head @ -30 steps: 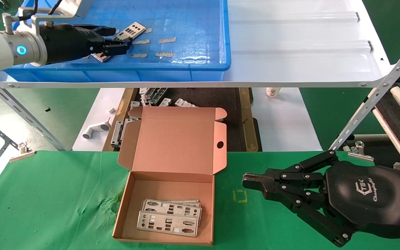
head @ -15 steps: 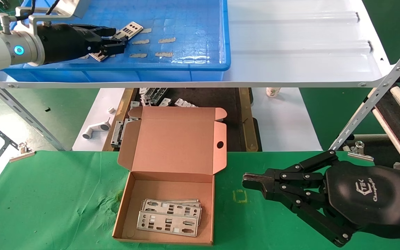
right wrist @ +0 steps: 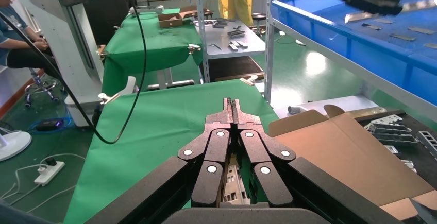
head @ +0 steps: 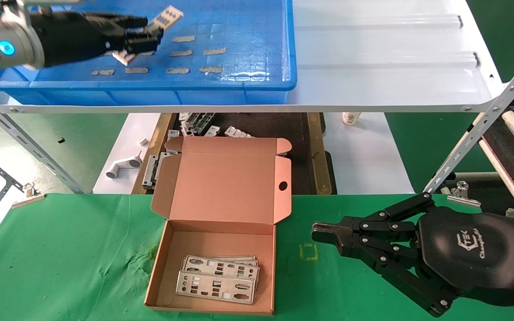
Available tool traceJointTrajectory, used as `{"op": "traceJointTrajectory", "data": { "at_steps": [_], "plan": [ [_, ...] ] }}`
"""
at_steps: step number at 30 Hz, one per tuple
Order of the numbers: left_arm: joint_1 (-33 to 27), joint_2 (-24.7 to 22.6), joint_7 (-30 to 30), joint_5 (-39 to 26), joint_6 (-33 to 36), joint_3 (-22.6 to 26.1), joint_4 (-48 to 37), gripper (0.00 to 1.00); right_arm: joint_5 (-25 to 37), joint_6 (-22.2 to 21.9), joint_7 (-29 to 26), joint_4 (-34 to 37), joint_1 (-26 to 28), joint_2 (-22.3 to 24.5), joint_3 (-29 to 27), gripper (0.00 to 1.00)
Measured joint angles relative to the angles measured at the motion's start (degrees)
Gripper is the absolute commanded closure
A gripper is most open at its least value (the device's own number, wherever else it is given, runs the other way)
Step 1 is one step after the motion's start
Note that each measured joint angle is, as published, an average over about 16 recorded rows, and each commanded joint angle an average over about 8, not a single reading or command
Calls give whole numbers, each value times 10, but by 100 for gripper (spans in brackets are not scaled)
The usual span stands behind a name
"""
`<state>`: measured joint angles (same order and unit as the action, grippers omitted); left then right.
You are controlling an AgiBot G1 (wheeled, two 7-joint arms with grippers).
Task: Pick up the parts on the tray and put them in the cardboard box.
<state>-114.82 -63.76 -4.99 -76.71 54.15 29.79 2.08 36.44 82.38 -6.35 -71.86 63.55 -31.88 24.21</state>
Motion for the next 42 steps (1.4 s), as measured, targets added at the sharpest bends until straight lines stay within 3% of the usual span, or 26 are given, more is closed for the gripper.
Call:
{"op": "traceJointTrajectory", "data": {
  "at_steps": [6, 14, 22, 34, 42],
  "plan": [
    [-14, 22, -22, 15, 74, -10, 18, 100, 0, 0, 0, 0, 0, 0, 0, 100],
    [-23, 62, -78, 41, 242, -20, 55, 100, 0, 0, 0, 0, 0, 0, 0, 100],
    [6, 106, -126, 80, 362, -3, 144, 100, 0, 0, 0, 0, 0, 0, 0, 100],
    [131, 189, -113, 178, 365, 111, 390, 100, 0, 0, 0, 0, 0, 0, 0, 100],
    [210, 203, -111, 168, 312, 175, 476, 100, 0, 0, 0, 0, 0, 0, 0, 100]
  ]
}}
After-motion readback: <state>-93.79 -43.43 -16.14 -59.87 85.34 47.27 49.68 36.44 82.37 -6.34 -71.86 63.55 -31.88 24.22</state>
